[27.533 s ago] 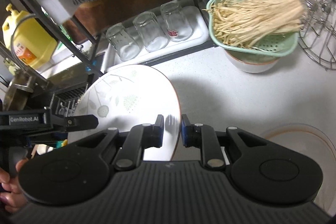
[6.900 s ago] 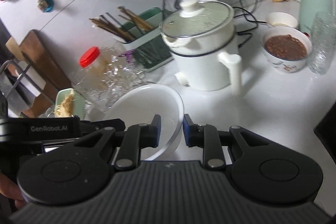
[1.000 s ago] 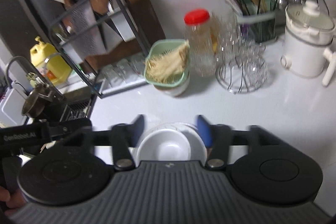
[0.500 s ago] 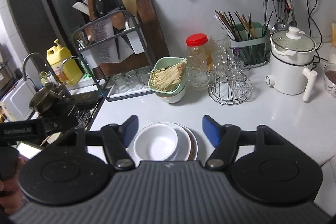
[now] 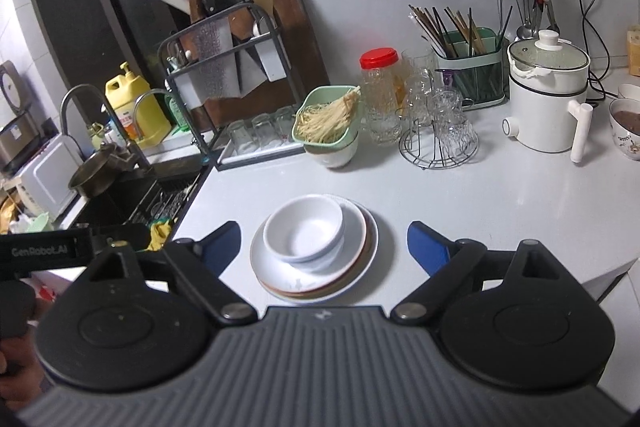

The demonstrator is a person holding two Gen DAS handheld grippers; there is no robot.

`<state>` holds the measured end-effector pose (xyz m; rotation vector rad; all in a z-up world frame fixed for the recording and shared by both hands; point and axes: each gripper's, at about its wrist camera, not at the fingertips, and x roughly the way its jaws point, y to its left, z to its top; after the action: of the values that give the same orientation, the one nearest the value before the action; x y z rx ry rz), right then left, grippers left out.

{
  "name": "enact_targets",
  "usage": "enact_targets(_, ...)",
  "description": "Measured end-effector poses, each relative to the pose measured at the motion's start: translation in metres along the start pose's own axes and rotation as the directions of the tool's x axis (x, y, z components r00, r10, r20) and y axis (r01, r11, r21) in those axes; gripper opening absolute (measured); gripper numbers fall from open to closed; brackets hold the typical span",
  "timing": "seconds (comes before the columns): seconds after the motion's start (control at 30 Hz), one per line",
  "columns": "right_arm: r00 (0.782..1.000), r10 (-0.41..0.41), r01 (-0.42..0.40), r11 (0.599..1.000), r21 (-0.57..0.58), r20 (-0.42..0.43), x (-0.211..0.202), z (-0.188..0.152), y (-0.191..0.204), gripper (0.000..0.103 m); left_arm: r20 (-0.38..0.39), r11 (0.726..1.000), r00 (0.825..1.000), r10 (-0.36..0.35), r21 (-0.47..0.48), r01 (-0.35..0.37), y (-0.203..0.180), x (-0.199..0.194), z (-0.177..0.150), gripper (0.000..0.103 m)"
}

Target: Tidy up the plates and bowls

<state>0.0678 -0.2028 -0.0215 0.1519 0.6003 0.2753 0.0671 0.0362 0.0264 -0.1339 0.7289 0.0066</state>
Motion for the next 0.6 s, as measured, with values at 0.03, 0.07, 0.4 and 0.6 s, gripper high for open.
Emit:
enact_targets(0.03, 1.0, 0.001, -0.001, 1.0, -0.004, -0.003, -0.001, -0.002, 0.0, 0.092, 0.002, 1.0, 1.0, 0.003, -0.001, -0.003, -0.001, -0.002, -0.003, 0.1)
enact_targets(0.07, 1.0, 0.005, -0.005, 1.0, -0.008, -0.007, -0.003, -0.005, 0.001, 0.092, 0.005, 1.0, 1.0, 0.008, -0.003, -0.008, -0.002, -0.004, -0.006, 0.1)
enact_targets(0.4, 1.0, -0.002, 0.001, 0.999, -0.041, -0.02, -0.014, -0.025, 0.0, 0.092, -0.006, 0.999, 0.999, 0.036, 0.001, -0.036, -0.009, -0.011, -0.029, 0.1)
enact_targets(0.6, 1.0, -0.002, 0.001, 0.999, -0.04, -0.025, -0.015, -0.029, 0.0, 0.092, -0.008, 1.0, 1.0, 0.027, -0.003, -0.027, -0.01, -0.009, -0.031, 0.1)
